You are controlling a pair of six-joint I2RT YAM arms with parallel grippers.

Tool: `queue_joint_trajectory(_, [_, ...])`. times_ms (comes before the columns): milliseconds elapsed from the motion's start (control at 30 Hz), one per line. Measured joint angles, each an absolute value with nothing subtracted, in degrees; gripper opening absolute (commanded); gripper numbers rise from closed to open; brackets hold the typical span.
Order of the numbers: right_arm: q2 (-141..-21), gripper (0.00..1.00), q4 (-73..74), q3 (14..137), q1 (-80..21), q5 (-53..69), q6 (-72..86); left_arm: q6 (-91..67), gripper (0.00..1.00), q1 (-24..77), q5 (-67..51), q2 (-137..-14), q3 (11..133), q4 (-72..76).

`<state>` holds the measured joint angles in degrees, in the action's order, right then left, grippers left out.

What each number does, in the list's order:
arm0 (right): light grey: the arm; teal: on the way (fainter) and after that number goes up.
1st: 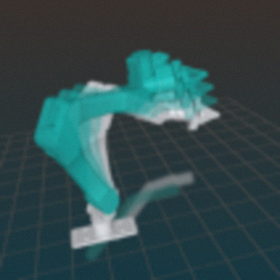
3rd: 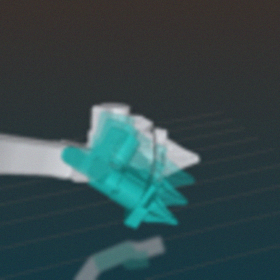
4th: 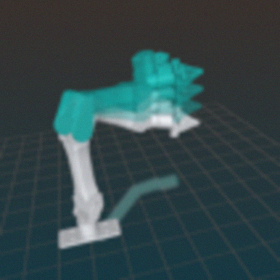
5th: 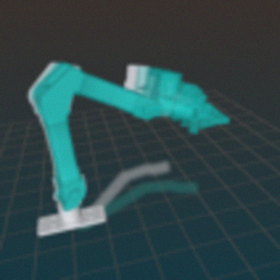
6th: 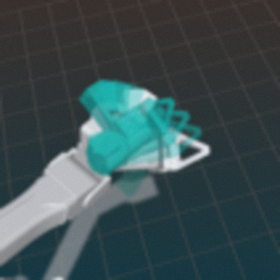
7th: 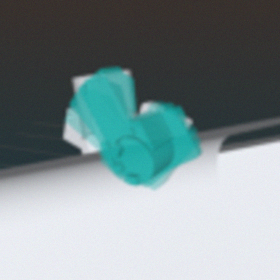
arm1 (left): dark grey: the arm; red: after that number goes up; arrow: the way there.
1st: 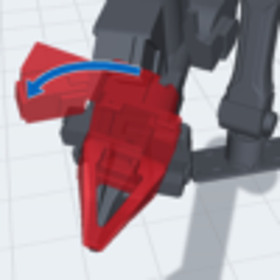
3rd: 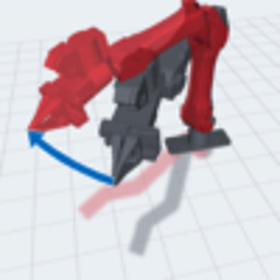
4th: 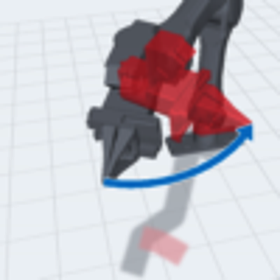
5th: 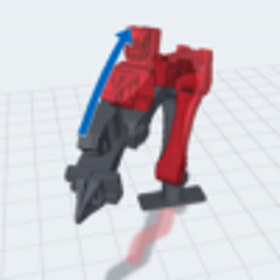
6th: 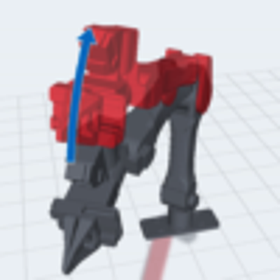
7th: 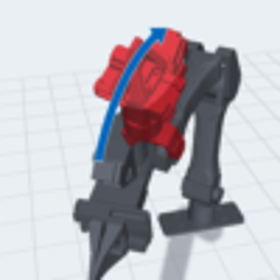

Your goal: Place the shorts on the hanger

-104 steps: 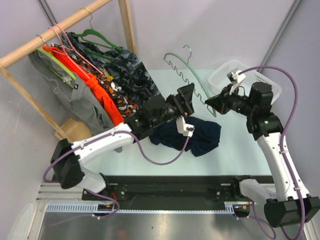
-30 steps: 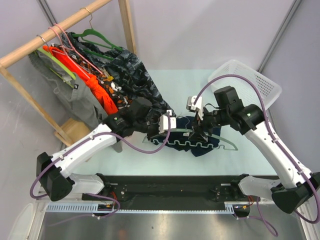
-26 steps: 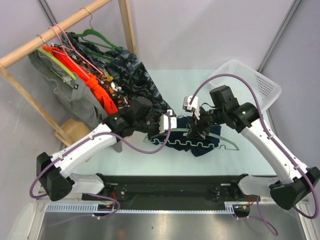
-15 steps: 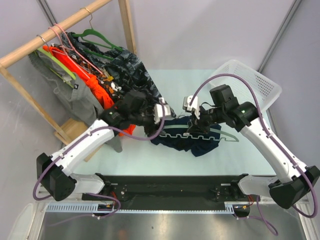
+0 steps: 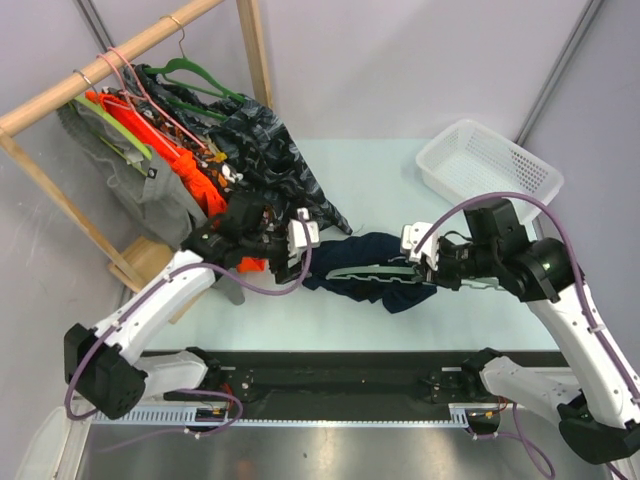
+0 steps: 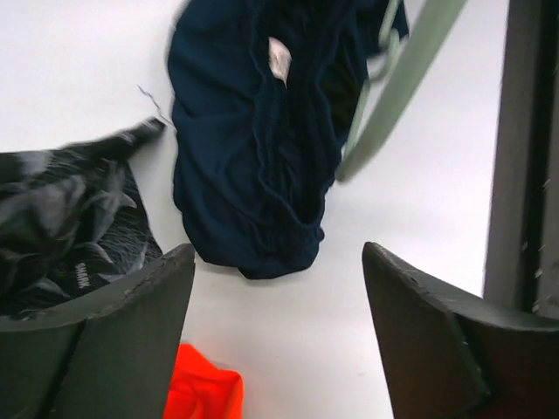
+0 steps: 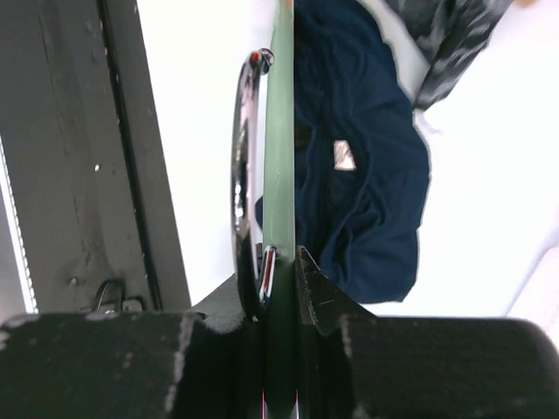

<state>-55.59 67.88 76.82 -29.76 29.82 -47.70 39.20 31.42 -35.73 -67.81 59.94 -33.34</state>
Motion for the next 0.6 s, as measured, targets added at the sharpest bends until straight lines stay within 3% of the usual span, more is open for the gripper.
queue_joint_trajectory(100, [-57.06, 0.00, 68.58, 76.44, -29.71, 28.62, -48.36, 44.10, 0.66, 32.71, -33.89, -70.89, 58.22, -33.54])
queue_joint_trajectory(600, [-61.82, 0.00, 64.95, 75.55, -27.18, 28.16, -50.28, 58.59, 0.59, 36.36, -28.97, -81.41, 55.07, -31.51])
